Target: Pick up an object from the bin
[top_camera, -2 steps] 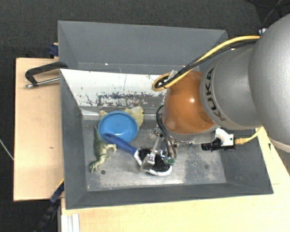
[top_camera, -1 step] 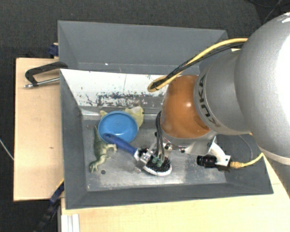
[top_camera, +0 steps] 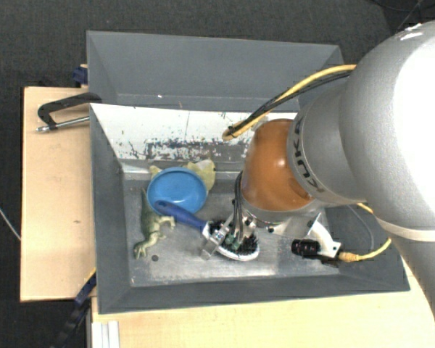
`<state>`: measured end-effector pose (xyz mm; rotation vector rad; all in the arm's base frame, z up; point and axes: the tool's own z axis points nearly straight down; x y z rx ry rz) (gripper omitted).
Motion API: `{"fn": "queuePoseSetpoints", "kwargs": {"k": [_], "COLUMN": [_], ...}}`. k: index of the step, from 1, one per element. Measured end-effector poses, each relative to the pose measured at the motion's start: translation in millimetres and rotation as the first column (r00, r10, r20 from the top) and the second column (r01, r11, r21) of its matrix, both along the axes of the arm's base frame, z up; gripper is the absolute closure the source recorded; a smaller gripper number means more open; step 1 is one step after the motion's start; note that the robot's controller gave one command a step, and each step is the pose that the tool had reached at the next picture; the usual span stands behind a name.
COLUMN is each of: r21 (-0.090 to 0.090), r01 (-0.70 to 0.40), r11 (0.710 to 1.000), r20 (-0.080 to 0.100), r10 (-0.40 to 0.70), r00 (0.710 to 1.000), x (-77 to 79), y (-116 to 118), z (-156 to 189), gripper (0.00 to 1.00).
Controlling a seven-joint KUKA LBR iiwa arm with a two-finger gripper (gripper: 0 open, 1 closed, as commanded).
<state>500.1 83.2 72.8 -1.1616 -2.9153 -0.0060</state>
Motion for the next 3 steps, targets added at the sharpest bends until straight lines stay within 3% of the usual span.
{"fn": "queuePoseSetpoints", "kwargs": {"k": [1,2,3], "r21": [-0.002,0.0,-0.003], "r01": [-0.003,-0.003,-0.005], "r11": [1.0,1.0,1.0], "r20": [0.002,0.001,0.005], "r10": [0.003,0.003,0.005], "r00": [1.0,1.0,1.0], "x": [0.2,0.8,1.6], "y": [2,2,3], "z": [1,3,27], "gripper": [0.0,1.0,1.0]}}
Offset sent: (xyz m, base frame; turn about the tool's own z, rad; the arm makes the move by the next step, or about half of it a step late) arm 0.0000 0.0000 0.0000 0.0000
